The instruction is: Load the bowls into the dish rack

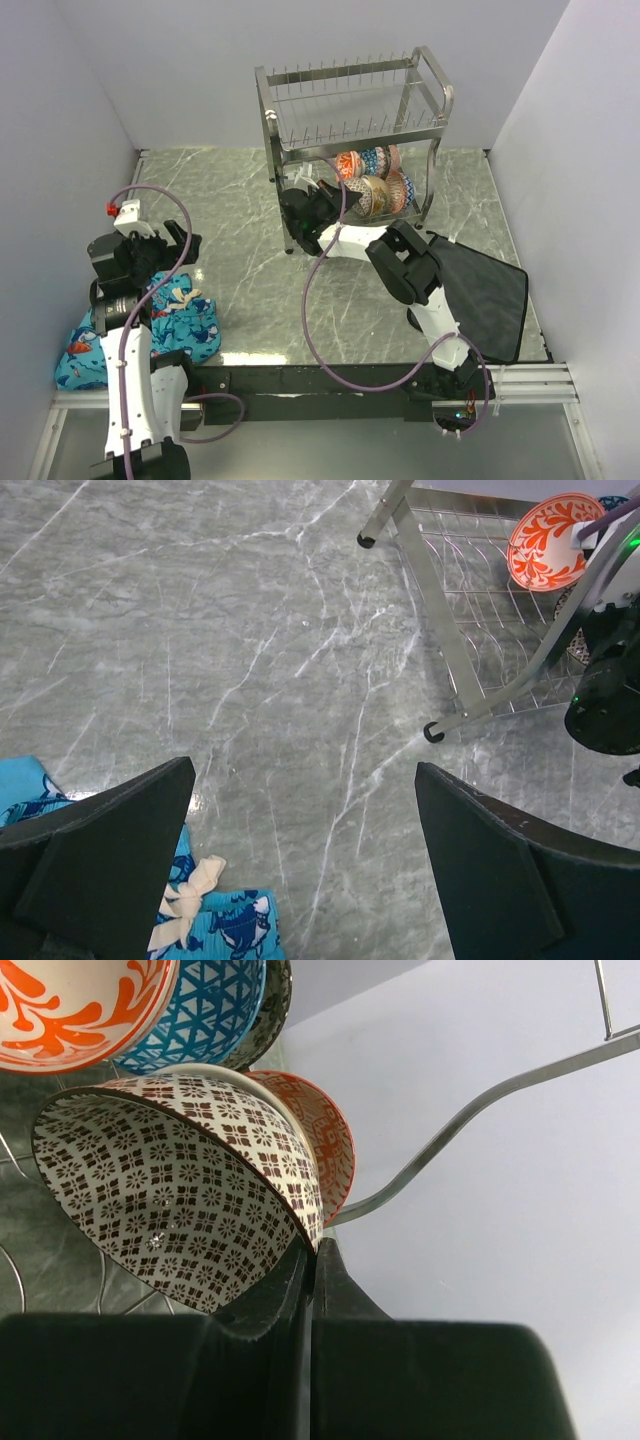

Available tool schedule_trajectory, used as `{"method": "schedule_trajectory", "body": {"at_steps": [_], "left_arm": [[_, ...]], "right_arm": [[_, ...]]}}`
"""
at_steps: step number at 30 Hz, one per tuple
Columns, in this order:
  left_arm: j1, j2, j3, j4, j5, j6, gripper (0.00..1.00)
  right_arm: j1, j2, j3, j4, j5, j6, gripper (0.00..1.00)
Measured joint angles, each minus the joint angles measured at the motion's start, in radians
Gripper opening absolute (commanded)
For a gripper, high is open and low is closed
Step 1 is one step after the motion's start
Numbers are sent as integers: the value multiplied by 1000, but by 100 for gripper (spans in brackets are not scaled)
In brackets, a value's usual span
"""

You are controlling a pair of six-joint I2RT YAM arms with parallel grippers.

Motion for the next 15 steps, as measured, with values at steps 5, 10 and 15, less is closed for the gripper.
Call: {"method": "schedule_trajectory", "body": {"at_steps": [5,10,15], "left_arm": [[0,-26,-48,30,2,-5,99],[0,-54,-66,34,18,-8,100],[1,-54,-66,34,27,-8,99]], "right_arm": [[2,-8,-15,12,-1,3,0],[1,-21,-32,14,-10,11,0],[-3,-32,-46,19,-19,19,0]]}}
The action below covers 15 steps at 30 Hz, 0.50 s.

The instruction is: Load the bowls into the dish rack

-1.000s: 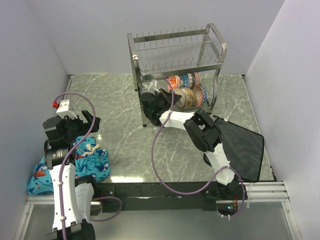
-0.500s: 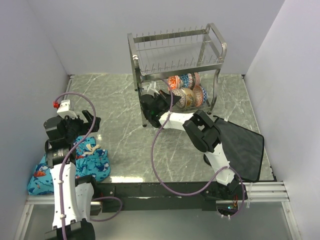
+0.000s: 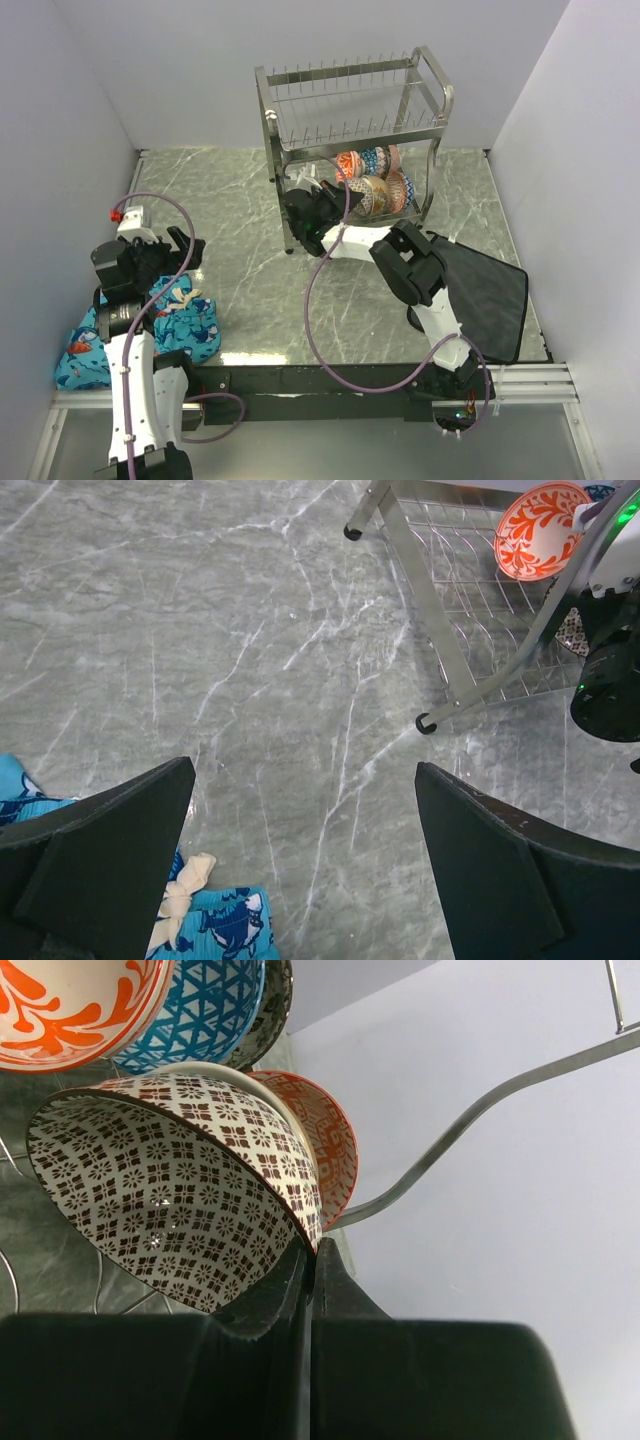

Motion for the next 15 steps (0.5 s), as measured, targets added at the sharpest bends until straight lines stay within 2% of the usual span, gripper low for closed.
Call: {"method": "schedule_trajectory", "body": {"at_steps": [15], "left_arm": [[0,58,9,-1,27,-7,99]], "right_arm": [[-3,-22,-25,-2,-20,22,0]]}}
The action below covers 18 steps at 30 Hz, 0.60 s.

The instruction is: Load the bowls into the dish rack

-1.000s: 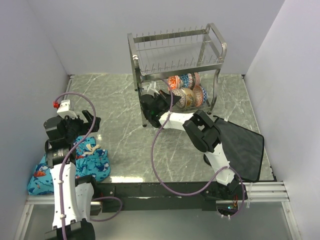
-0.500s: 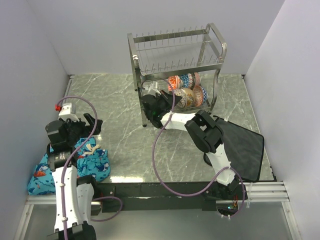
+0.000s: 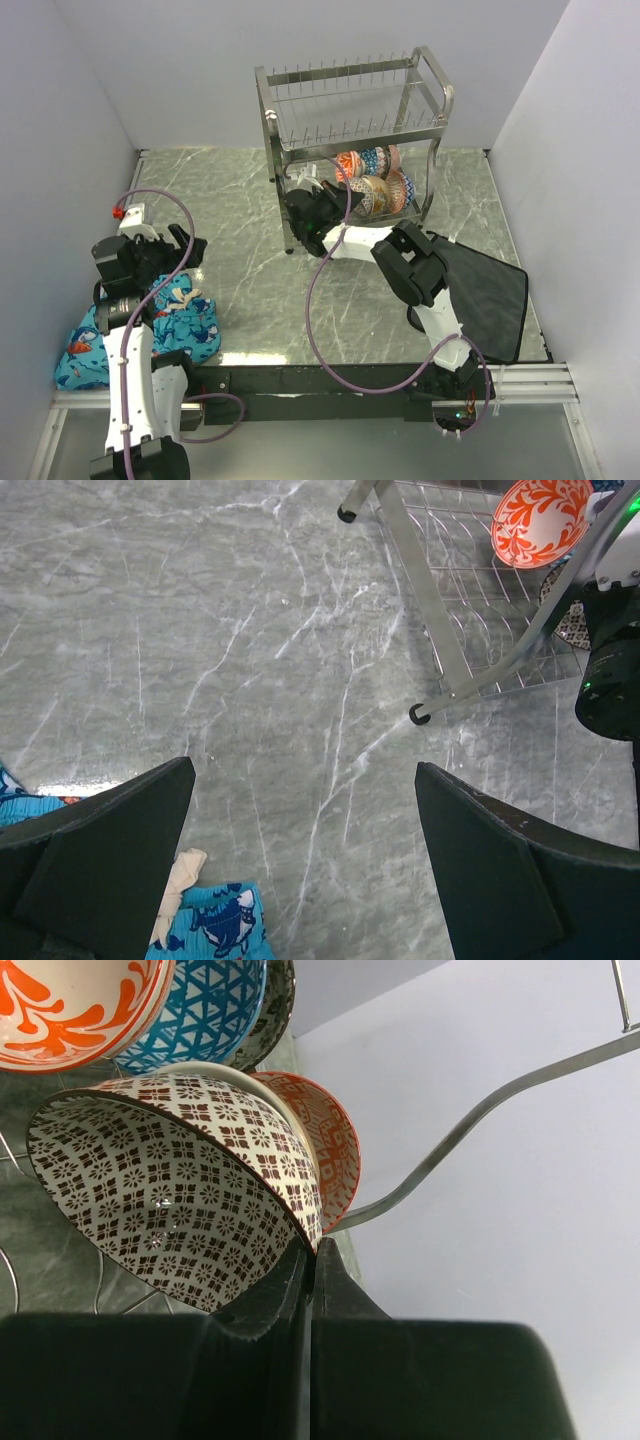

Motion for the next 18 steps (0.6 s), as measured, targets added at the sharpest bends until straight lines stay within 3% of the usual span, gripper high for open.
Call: {"method": "schedule_trajectory", "body": {"at_steps": [18], "left_arm": [[0,-8,19,-16,-11,3,99]], "right_arm": [[-21,130,188,6,58,-17,0]]}}
